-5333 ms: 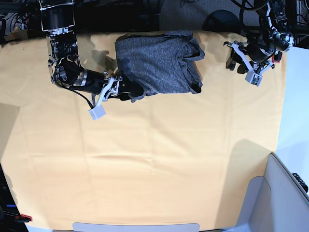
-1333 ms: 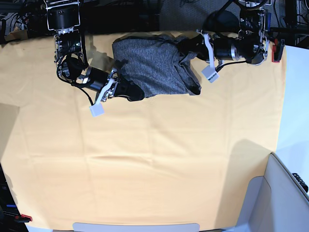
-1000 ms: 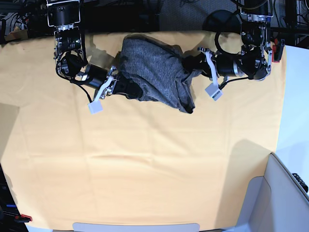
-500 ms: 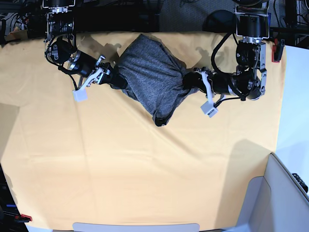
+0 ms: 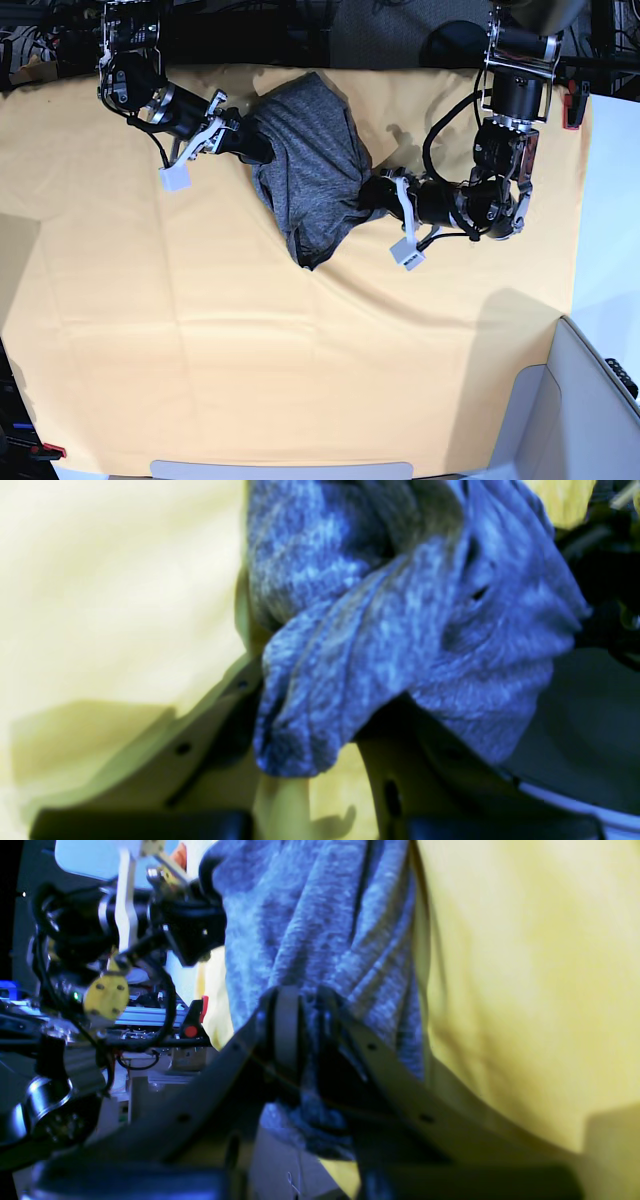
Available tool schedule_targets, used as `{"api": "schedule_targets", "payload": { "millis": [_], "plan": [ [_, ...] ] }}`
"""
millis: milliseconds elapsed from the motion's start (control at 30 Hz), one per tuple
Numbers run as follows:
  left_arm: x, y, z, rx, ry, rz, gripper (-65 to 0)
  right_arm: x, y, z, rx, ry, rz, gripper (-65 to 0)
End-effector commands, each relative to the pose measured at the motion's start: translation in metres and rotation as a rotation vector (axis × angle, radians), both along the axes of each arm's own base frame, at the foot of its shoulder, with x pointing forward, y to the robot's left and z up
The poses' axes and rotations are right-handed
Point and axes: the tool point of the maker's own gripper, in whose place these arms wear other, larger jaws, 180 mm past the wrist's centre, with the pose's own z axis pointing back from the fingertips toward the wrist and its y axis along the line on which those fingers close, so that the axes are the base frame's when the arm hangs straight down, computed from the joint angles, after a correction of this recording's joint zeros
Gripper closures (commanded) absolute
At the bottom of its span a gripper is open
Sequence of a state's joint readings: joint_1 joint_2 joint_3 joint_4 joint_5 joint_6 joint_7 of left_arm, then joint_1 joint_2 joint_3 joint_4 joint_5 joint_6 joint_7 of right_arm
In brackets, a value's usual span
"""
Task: Fold the T-shirt properly
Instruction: 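Pull the bundle's sides apart with both grippers, stretching the shirt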
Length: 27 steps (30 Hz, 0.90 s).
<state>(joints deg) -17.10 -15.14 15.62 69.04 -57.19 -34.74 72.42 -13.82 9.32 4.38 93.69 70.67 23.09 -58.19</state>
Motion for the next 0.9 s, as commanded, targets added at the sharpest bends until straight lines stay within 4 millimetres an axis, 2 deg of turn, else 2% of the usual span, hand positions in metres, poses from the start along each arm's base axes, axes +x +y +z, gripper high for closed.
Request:
{"api": "schedule_targets", "payload": {
  "millis": [0,233,433,633,733,867],
  "plan": [
    [0.014,-0.002,0.008,0.005,-0.041,0.006,-0.4,0.002,0.0,0.009,0.021,-0.029,-0.001,-0.3],
    [0.028,-0.015,0.007,0.004,-0.058,-0.016,-0.4,-0.009,0.009,0.01,0.053,-0.015,-0.016,-0.3],
    [0.036,-0.022,0.009,0.012,-0.074,-0.038,-0.4,-0.011,-0.003,0.02,0.028,-0.045,-0.048,-0.3],
    [0.047,-0.026,0.02,0.017,-0.11,-0.055,-0.4,-0.012,-0.011,0.018,0.019,-0.039,-0.067,-0.3],
    [0.047,-0.032,0.021,0.032,-0.121,-0.093,-0.5,-0.015,-0.01,0.011,-0.005,-0.013,-0.065,-0.3],
    [0.053,-0.039,0.026,0.03,-0.147,-0.107,-0.5,-0.016,-0.004,-0.011,-0.083,0.084,-0.092,-0.3]
  ]
}}
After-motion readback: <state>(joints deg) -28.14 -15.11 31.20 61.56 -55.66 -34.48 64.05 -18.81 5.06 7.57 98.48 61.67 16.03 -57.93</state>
